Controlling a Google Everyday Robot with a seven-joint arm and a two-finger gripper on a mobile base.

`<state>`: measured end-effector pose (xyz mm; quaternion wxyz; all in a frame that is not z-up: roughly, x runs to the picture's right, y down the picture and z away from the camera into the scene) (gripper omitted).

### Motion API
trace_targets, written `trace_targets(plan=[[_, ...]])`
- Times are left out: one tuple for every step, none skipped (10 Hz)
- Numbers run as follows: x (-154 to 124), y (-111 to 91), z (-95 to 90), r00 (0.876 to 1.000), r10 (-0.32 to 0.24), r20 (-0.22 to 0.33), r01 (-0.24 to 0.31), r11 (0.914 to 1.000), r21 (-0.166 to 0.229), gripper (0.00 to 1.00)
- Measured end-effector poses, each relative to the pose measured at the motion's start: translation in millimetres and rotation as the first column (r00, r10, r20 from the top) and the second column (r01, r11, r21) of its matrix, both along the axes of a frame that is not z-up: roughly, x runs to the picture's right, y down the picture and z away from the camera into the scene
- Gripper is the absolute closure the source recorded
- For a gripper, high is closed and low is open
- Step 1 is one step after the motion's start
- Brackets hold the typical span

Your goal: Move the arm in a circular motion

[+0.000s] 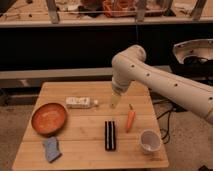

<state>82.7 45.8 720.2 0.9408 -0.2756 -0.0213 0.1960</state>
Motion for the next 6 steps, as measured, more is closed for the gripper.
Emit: trace_targets(plan=[[20, 7, -3.5, 1.000, 0.025, -0.019, -0.026, 0.9997, -0.005, 0.20], [57, 23, -10.7, 0.996, 0.074, -0.055, -0.074, 0.9971, -0.013, 0.20], [81, 36, -18.3, 0.991, 0.109, -0.082, -0.110, 0.9937, -0.018, 0.20], [101, 49, -26.4, 0.985, 0.138, -0.105, -0.141, 0.9897, -0.023, 0.20], [122, 69, -40.4, 0.976, 0.175, -0.132, -0.180, 0.9834, -0.026, 0.20], [139, 91, -56.3, 0.966, 0.210, -0.152, -0.216, 0.9759, -0.029, 0.20]])
